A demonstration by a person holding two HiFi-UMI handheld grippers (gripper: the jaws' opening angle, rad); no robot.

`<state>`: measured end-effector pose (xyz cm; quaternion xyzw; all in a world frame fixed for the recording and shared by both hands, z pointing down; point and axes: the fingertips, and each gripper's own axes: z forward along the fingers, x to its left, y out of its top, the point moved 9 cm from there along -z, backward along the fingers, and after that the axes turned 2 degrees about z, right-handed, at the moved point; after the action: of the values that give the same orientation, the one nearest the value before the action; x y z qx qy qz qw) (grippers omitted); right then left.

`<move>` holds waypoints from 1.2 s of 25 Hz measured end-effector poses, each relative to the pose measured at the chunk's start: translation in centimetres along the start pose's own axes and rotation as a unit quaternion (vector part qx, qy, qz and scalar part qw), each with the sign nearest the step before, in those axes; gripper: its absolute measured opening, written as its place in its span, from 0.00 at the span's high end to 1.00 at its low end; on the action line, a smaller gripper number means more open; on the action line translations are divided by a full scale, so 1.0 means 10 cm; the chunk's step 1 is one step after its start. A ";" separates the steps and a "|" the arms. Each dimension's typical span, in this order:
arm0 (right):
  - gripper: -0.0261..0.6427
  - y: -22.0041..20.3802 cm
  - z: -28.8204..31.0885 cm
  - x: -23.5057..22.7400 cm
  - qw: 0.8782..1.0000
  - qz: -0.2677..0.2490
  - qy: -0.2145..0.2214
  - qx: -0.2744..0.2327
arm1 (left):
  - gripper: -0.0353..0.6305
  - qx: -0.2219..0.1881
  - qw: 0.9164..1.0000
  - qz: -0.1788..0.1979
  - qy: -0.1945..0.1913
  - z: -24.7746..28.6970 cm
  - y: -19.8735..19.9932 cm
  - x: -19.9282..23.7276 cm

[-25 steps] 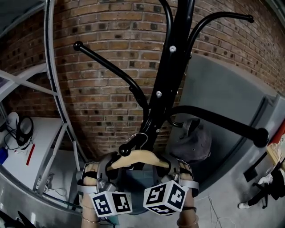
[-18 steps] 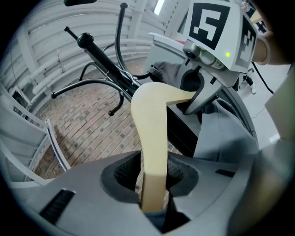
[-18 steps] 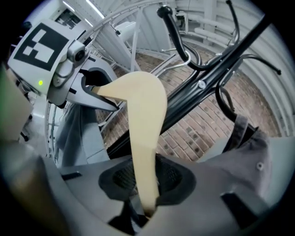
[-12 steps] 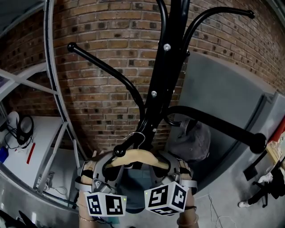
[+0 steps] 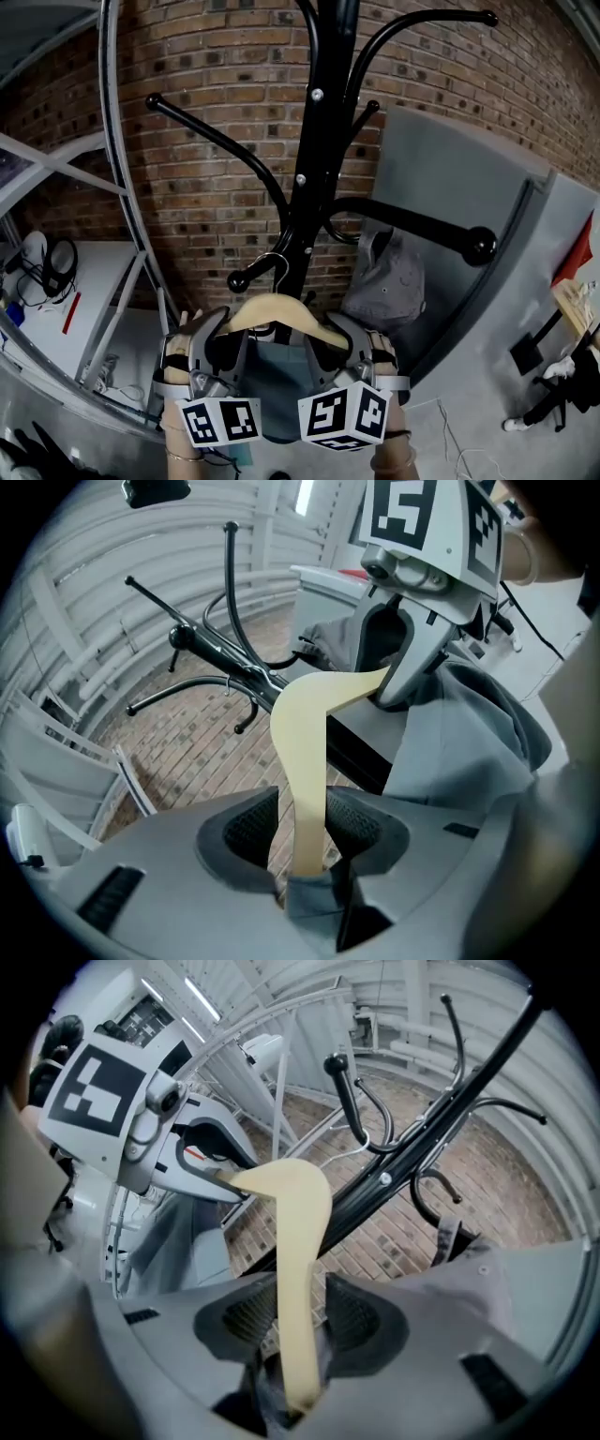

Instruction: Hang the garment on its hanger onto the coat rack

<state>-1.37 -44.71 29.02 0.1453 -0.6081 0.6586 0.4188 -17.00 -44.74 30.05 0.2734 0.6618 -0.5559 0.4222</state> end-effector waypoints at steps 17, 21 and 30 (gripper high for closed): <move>0.84 -0.12 -0.96 0.30 0.998 0.053 0.026 -0.018 | 0.75 -0.033 0.995 -0.030 0.086 -1.18 0.32 -0.07; 0.86 -0.17 -1.27 0.37 0.997 0.062 0.036 -0.022 | 0.92 -0.038 0.990 -0.043 0.126 -1.54 0.46 -0.13; 0.86 -0.27 -1.85 0.44 0.996 0.070 0.043 -0.032 | 0.94 -0.008 0.992 -0.070 0.101 -2.07 0.73 -0.33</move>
<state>3.80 -26.22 29.85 0.0607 -0.6186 0.6721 0.4023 -14.57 -22.63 29.68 0.2773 0.7231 -0.5484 0.3153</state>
